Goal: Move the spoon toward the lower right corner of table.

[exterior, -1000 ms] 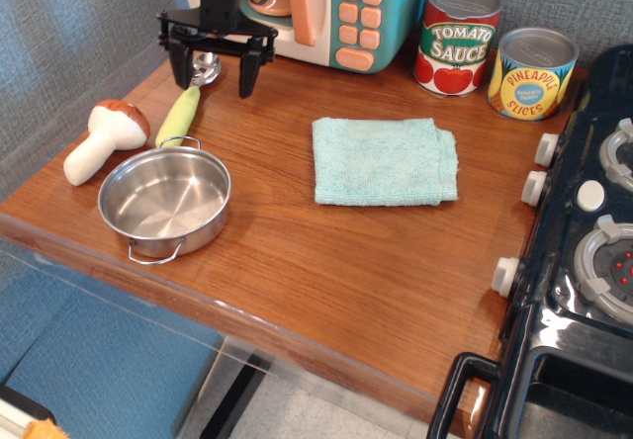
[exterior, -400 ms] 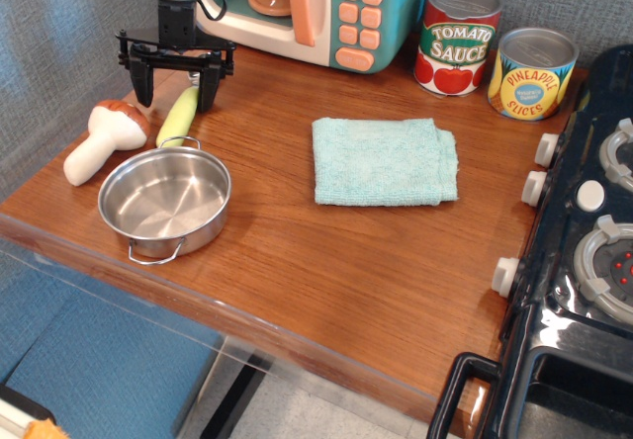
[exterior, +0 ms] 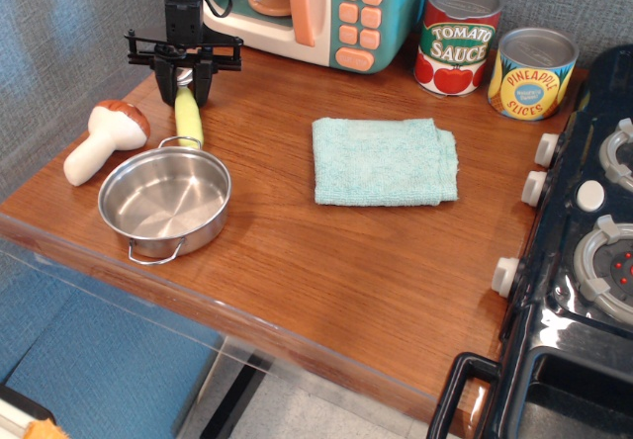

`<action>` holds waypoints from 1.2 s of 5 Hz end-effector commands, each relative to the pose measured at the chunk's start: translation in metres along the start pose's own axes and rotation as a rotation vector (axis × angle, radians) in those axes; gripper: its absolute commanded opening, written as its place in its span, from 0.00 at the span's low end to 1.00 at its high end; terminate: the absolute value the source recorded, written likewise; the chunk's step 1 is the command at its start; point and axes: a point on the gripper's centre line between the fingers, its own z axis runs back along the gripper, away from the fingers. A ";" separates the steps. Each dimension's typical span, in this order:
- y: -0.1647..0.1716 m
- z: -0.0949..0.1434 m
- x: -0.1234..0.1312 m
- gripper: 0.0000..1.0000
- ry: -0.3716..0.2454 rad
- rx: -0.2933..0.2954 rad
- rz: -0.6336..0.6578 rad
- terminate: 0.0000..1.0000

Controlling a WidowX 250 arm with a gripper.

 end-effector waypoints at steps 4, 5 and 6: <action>-0.047 0.125 -0.003 0.00 -0.183 -0.100 0.084 0.00; -0.076 0.144 -0.032 0.00 -0.200 -0.154 -0.011 0.00; -0.101 0.142 -0.068 0.00 -0.202 -0.124 -0.121 0.00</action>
